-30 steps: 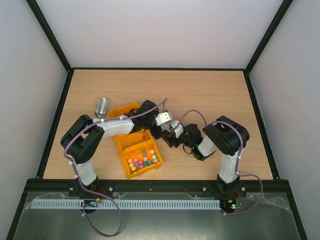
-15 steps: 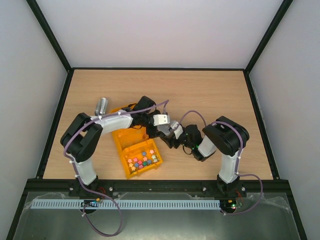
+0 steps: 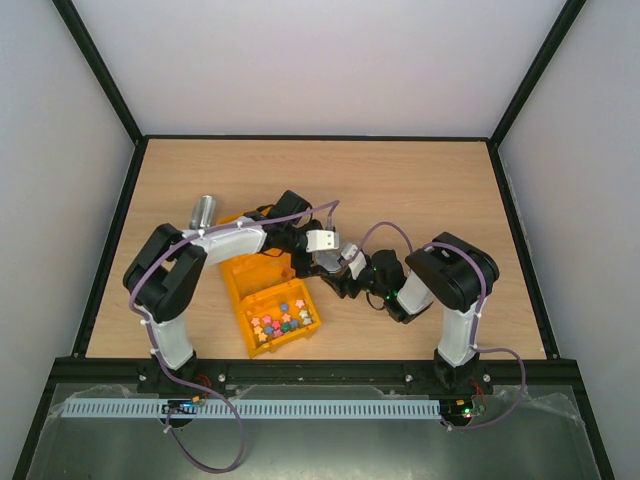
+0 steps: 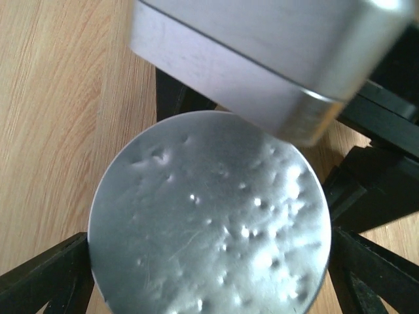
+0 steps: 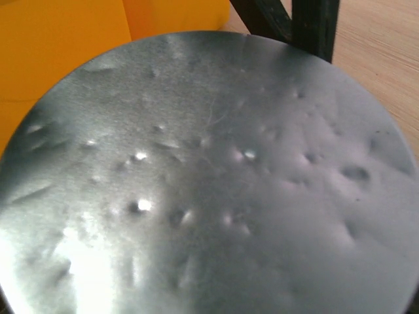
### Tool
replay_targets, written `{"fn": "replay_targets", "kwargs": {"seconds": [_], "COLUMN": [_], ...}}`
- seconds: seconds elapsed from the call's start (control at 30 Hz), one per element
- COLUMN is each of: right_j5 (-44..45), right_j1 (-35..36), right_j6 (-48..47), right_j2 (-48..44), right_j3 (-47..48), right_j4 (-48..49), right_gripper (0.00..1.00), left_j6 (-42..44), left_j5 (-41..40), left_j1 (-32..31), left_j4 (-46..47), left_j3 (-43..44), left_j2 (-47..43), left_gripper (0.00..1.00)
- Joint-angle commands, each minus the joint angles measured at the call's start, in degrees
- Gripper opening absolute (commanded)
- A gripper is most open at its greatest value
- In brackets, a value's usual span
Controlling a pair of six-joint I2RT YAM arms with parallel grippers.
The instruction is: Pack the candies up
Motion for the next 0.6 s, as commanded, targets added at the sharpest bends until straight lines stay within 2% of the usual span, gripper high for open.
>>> {"fn": "replay_targets", "kwargs": {"seconds": [0.0, 0.17, 0.27, 0.43, 0.57], "right_j5": [-1.9, -3.2, -3.2, -1.1, 1.1], "right_j1": [0.0, 0.0, 0.0, 0.0, 0.0], "right_j6": [0.3, 0.0, -0.1, 0.2, 1.5], "right_j2": [0.0, 0.0, 0.0, -0.1, -0.1], "right_j3": [0.2, 0.0, -0.1, 0.0, 0.5], "right_j4": [1.5, 1.0, 0.7, 0.5, 0.2], "right_gripper": [0.38, 0.38, 0.38, 0.38, 0.37], "left_j6": [-4.7, 1.2, 2.3, -5.6, -15.1], "left_j5": [3.9, 3.9, 4.8, 5.3, 1.3], "left_j1": [-1.2, -1.3, -0.8, -0.9, -1.8], "left_j4": [1.6, 2.7, 0.3, 2.3, 7.7], "left_j3": [-0.8, -1.6, 1.2, 0.6, -3.1], "left_j2": [1.7, 2.1, 3.8, 3.8, 1.9], "left_gripper": [0.98, 0.99, 0.95, 0.86, 0.81]}}
